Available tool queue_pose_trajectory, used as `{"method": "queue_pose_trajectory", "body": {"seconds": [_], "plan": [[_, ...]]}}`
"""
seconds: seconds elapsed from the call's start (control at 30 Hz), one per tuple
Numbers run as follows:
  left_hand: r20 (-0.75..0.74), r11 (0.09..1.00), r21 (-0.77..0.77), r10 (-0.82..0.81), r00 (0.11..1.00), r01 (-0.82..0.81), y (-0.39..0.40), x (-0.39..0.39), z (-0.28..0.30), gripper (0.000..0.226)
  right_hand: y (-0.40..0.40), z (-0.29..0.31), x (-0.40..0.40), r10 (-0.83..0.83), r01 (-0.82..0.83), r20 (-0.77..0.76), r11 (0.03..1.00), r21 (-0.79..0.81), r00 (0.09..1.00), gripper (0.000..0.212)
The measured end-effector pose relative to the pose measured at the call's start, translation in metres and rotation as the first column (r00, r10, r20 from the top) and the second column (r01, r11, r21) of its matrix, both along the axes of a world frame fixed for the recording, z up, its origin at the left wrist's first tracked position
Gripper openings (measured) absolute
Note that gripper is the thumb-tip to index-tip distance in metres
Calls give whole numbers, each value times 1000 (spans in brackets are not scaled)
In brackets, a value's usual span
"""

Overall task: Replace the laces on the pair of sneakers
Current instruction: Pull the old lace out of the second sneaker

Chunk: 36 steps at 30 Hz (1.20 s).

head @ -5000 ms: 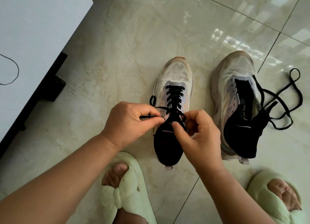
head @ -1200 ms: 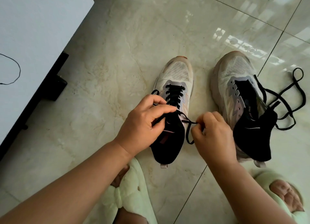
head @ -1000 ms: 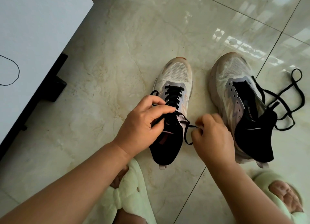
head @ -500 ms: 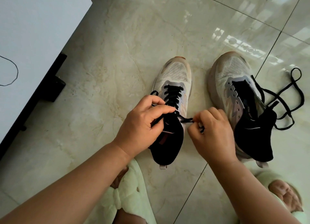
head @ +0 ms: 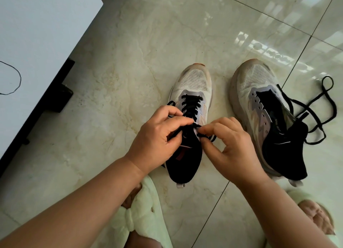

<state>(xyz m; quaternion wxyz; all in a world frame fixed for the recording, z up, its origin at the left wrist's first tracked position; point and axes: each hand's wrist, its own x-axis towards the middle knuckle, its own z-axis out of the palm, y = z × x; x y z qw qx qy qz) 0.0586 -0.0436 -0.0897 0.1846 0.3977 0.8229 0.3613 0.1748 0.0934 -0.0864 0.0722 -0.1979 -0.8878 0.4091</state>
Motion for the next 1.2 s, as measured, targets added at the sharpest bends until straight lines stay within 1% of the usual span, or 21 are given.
{"method": "queue_pose_trajectory", "body": {"seconds": [0.1,0.2,0.3,0.4,0.47,0.57,0.67,0.8,0.87,0.93,1.0,1.1,1.17,1.2], "plan": [[-9,1000,5,2,1000,-2,0,-1,-1,36,5,1,-4,74,-75,31,997,35,997,12],[-10,1000,17,-5,1000,5,-1,-1,-1,36,4,3,-7,75,-75,25,997,25,997,4],[-6,1000,12,-6,1000,6,-2,-1,-1,36,-2,3,-8,21,-16,69,997,-72,997,7],[-2,1000,17,2,1000,-2,-1,-1,-1,37,-6,0,-8,-31,55,147,986,-160,989,10],[3,1000,20,9,1000,-9,-1,-1,0,36,-5,1,-8,-19,56,179,977,-206,984,9],[22,1000,20,22,1000,-23,-1,0,-1,35,-2,4,-6,38,-2,147,971,-240,988,13],[18,1000,16,25,1000,-25,-1,1,-2,36,1,5,-2,33,-19,81,987,-161,996,11],[9,1000,10,25,1000,-25,-2,1,-1,35,-1,3,3,-10,15,33,990,-139,999,9],[12,1000,9,28,1000,-28,-1,2,-1,34,-3,4,5,-55,58,21,987,-150,998,7],[18,999,6,41,999,-41,0,1,-1,34,-4,3,8,-117,122,36,978,-170,992,6],[25,999,-16,48,999,-48,0,2,0,37,-6,2,9,-174,185,75,965,-183,982,12],[39,997,-57,46,998,-43,0,5,1,41,-8,2,6,-195,214,99,948,-237,976,16],[35,998,-60,37,999,-35,0,6,2,40,-8,5,5,-220,234,80,930,-283,972,12],[33,998,-60,36,999,-34,0,6,2,38,-8,7,5,-247,253,58,914,-318,967,13]]}}
